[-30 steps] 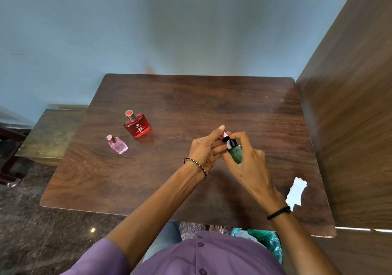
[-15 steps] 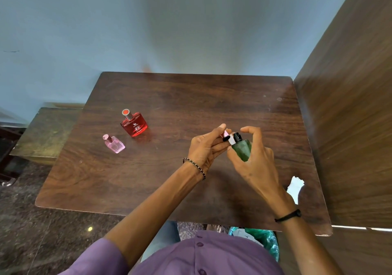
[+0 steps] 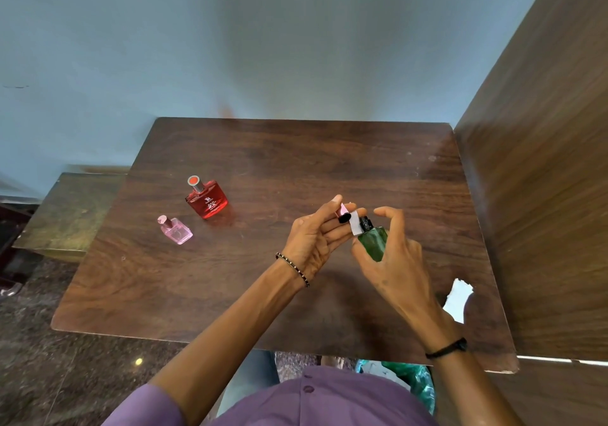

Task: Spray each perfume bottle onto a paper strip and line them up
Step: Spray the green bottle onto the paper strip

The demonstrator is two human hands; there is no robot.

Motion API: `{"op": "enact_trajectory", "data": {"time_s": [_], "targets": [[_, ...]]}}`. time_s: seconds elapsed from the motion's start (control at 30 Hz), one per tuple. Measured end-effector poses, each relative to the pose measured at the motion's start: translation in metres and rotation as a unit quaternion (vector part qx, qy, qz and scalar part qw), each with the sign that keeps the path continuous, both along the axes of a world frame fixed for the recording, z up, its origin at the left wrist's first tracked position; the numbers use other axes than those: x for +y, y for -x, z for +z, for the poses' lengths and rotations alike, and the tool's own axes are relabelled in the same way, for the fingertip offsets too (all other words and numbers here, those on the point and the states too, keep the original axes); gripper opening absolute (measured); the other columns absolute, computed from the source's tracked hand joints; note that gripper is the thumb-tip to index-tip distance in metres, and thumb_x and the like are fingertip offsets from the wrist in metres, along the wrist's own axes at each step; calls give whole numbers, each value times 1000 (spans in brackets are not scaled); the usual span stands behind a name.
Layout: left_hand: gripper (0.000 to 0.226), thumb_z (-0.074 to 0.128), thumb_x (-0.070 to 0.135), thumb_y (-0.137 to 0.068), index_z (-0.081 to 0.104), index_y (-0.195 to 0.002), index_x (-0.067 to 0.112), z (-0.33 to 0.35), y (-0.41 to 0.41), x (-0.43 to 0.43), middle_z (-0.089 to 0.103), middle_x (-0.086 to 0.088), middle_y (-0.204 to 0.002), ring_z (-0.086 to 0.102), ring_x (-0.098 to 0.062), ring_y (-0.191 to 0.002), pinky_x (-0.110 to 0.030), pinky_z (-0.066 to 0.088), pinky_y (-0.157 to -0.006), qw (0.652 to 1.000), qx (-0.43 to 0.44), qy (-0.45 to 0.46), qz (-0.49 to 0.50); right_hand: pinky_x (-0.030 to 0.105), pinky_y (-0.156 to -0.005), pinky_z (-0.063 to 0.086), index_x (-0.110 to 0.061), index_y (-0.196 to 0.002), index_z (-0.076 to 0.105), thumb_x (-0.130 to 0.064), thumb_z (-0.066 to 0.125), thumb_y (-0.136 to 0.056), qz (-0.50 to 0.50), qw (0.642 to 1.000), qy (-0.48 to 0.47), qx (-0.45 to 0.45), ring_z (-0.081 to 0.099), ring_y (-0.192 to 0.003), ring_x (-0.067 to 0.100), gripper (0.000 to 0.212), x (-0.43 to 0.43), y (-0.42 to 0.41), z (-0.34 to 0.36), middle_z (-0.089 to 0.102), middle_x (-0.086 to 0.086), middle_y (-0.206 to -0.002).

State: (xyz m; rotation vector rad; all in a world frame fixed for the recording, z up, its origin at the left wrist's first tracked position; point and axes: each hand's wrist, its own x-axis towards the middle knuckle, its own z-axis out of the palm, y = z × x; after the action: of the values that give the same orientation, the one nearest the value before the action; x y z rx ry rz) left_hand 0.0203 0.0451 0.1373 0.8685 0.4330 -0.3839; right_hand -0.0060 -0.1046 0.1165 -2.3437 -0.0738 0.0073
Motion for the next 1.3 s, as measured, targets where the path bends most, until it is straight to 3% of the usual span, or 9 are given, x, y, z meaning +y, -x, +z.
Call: {"op": "enact_trajectory", "data": {"time_s": [0.37, 0.5, 0.67, 0.8, 0.87, 0.93, 1.07, 1.2, 1.3], "targets": [[32, 62, 23, -93, 67, -109, -4, 1, 1, -4, 73, -21, -107, 73, -25, -97, -28, 59, -81, 1000, -10, -16, -1, 27, -48, 46, -26, -129, 37, -30, 70, -89, -16, 998, -37, -51, 60, -55, 13, 53, -5, 8, 16, 59, -1, -65], [36, 61, 22, -94, 66, -113, -8, 1, 2, -6, 71, -23, -110, 74, -20, -89, -22, 57, -69, 999, -15, -40, 0, 16, -47, 39, -28, -128, 37, -34, 67, -90, 3, 999, -32, -43, 60, -55, 10, 48, -2, 7, 15, 59, -3, -65], [41, 64, 28, -92, 65, -115, -6, 0, 4, -5, 71, -22, -111, 70, -28, -103, -24, 58, -71, 1000, -8, -26, -4, 23, -48, 51, -31, -130, 38, -38, 63, -95, 31, 998, -25, -46, 64, -60, 7, 44, 5, 5, 5, 66, -4, -81], [27, 65, 27, -91, 70, -100, 2, 1, 4, -5, 76, -16, -96, 75, -18, -79, -21, 56, -61, 1000, 13, -5, 8, 31, -53, 57, -38, -137, 40, -34, 61, -98, 56, 994, -32, -83, 64, -61, 6, 44, 5, 6, 0, 66, -5, -81], [32, 67, 26, -90, 68, -107, 0, 3, 4, -5, 76, -13, -94, 74, -15, -74, -21, 56, -59, 1000, 22, 1, 15, 28, -53, 56, -37, -137, 43, -32, 61, -98, 60, 993, -28, -100, 63, -62, 4, 44, 5, 5, -2, 64, -7, -77], [38, 68, 27, -89, 67, -113, -2, 2, 3, -5, 76, -13, -96, 74, -15, -74, -21, 57, -60, 1000, 26, -5, 12, 20, -53, 54, -35, -134, 45, -29, 63, -97, 60, 992, -42, -103, 62, -62, 1, 42, 5, 5, -2, 62, -10, -77], [26, 66, 29, -90, 73, -97, 4, 3, 2, -6, 76, -14, -96, 74, -17, -78, -23, 57, -69, 999, 20, -23, -17, 9, -52, 46, -29, -127, 47, -27, 65, -95, 56, 991, -87, -80, 65, -66, -1, 37, 5, 5, 0, 61, -16, -78], [27, 66, 29, -90, 75, -98, 5, 6, 1, -8, 76, -13, -97, 74, -17, -80, -25, 57, -77, 998, 14, -41, -39, 10, -48, 40, -31, -121, 52, -28, 66, -93, 42, 993, -75, -82, 60, -54, 3, 31, 2, 1, -1, 57, -14, -63], [28, 68, 29, -89, 74, -100, 4, 6, -2, -10, 76, -13, -100, 74, -17, -81, -28, 56, -82, 998, 25, -44, -31, 8, -49, 40, -29, -119, 53, -27, 66, -93, 25, 992, -71, -97, 61, -56, 2, 29, 3, -1, 0, 58, -14, -63]]}}
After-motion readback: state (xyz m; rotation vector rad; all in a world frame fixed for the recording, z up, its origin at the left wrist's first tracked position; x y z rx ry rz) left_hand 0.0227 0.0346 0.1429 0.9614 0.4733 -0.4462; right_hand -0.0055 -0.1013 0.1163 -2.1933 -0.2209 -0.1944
